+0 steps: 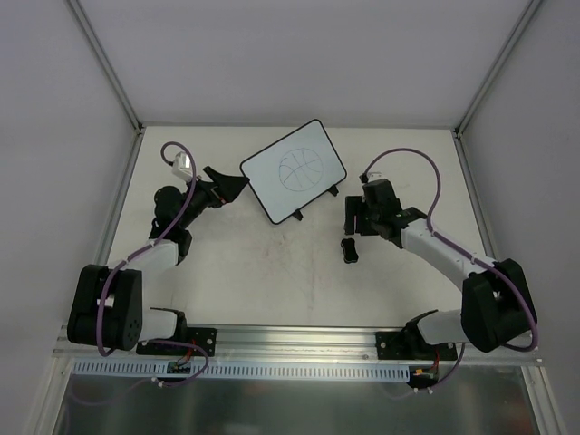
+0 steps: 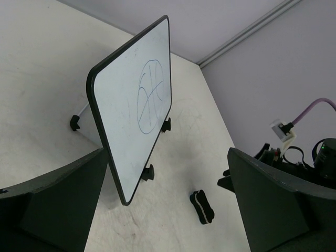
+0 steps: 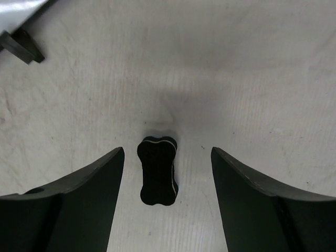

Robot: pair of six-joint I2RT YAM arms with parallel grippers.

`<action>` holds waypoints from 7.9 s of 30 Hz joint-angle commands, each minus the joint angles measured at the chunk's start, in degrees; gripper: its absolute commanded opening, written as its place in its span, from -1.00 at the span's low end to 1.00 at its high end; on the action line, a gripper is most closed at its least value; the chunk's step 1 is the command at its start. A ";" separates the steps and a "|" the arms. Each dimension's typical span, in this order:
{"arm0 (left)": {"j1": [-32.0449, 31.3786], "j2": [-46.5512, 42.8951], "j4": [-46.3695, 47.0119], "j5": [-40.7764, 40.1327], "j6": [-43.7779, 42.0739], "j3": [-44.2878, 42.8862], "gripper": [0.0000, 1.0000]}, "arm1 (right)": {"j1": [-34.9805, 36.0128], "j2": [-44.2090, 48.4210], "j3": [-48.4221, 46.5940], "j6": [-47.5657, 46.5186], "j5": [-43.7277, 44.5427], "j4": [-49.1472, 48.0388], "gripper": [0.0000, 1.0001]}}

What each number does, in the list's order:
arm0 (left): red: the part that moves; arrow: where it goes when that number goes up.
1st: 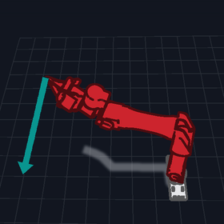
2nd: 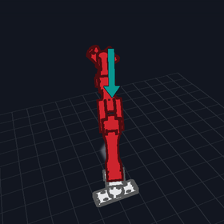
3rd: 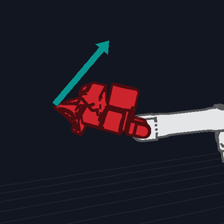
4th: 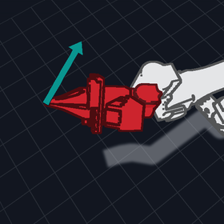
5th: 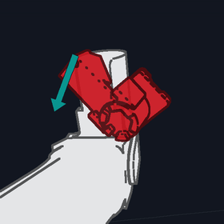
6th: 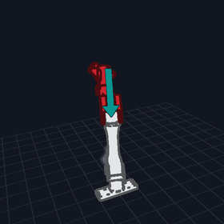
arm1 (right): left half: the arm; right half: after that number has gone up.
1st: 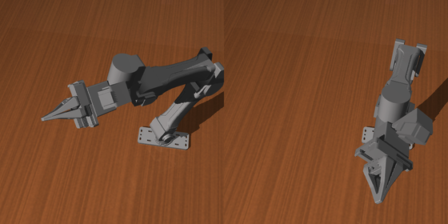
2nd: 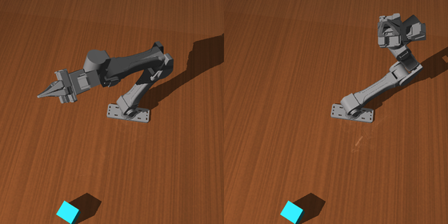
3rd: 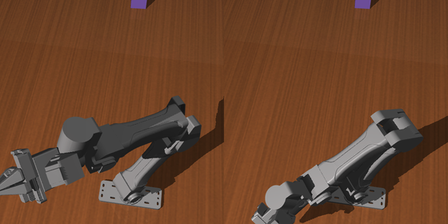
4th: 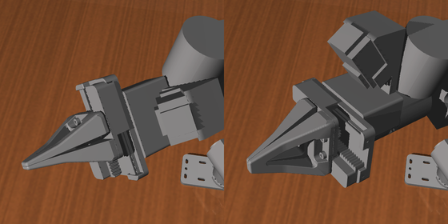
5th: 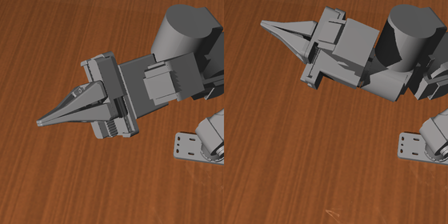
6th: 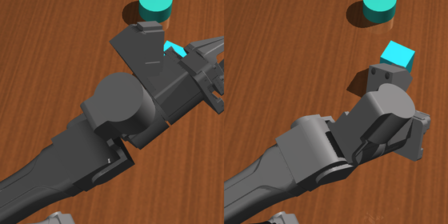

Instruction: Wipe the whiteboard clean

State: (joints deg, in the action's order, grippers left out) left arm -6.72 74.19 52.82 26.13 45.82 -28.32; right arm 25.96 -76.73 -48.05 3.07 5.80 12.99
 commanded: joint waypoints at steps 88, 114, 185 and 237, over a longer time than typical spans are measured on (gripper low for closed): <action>-0.84 36.73 38.24 7.09 4.81 -16.68 -0.09 | 6.12 -6.68 3.14 -1.93 1.40 3.18 -0.40; -1.89 37.52 42.63 6.74 -0.47 -16.16 -0.14 | 6.39 -5.27 -14.16 -4.11 -1.67 5.29 -1.00; -1.72 38.57 43.51 11.66 -3.02 -15.90 -1.00 | 12.37 -42.44 -52.13 -21.88 -9.59 -20.12 -1.00; -1.72 37.78 43.51 11.75 -4.16 -14.57 -1.00 | -5.65 -49.66 -49.33 3.17 -2.46 -11.76 -1.00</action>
State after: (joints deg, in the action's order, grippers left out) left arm -8.29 112.49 76.27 36.82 47.51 -44.12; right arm 21.15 -124.42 -99.46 6.20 1.10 -1.32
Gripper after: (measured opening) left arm 0.055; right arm 0.342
